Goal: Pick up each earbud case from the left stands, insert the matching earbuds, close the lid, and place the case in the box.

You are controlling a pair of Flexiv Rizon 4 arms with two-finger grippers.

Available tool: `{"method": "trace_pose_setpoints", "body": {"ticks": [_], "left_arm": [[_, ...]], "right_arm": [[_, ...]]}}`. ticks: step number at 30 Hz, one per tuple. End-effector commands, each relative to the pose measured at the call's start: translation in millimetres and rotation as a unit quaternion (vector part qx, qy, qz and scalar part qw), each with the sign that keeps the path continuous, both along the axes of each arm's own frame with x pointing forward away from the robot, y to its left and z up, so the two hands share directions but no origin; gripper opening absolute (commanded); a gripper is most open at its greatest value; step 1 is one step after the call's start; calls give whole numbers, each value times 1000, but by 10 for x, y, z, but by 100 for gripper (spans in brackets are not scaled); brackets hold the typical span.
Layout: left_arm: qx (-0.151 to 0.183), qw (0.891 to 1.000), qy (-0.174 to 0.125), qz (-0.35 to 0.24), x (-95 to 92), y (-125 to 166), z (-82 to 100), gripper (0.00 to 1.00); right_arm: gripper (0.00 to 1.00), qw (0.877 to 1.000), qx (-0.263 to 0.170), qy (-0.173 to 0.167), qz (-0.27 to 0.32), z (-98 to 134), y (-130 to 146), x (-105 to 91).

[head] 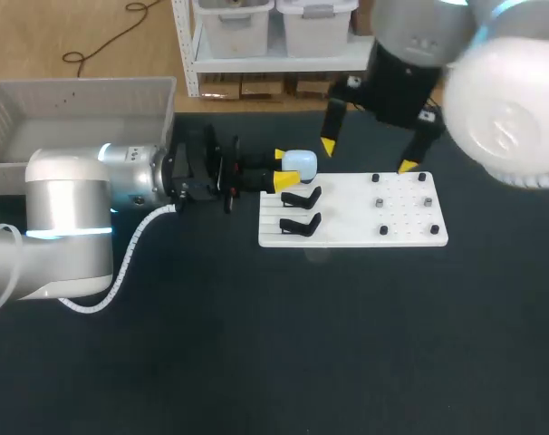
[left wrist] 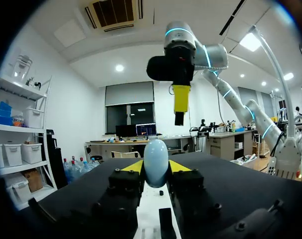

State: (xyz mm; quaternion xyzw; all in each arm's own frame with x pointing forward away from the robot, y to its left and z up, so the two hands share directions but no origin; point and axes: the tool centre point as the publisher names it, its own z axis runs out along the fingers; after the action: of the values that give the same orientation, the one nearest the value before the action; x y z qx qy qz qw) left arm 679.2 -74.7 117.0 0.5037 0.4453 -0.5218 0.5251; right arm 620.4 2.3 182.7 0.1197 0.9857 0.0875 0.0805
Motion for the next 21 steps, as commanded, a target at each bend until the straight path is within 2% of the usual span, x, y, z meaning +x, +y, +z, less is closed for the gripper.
{"method": "trace_pose_setpoints", "body": {"ticks": [1, 11, 16, 21], "left_arm": [[0, 1000, -1, 1, -6, 1, -1, 0], [0, 1000, -1, 1, -6, 1, -1, 0], [0, 1000, -1, 1, -6, 1, -1, 0], [-3, 1000, 2, 27, -58, 30, 169, 0]], "right_arm": [[100, 995, 28, -97, -9, -36, -177, -181], [100, 996, 1, -85, 24, -194, -343, -263], [100, 994, -11, -95, 60, -213, -354, -252], [100, 994, -11, -95, 60, -213, -354, -252]]}}
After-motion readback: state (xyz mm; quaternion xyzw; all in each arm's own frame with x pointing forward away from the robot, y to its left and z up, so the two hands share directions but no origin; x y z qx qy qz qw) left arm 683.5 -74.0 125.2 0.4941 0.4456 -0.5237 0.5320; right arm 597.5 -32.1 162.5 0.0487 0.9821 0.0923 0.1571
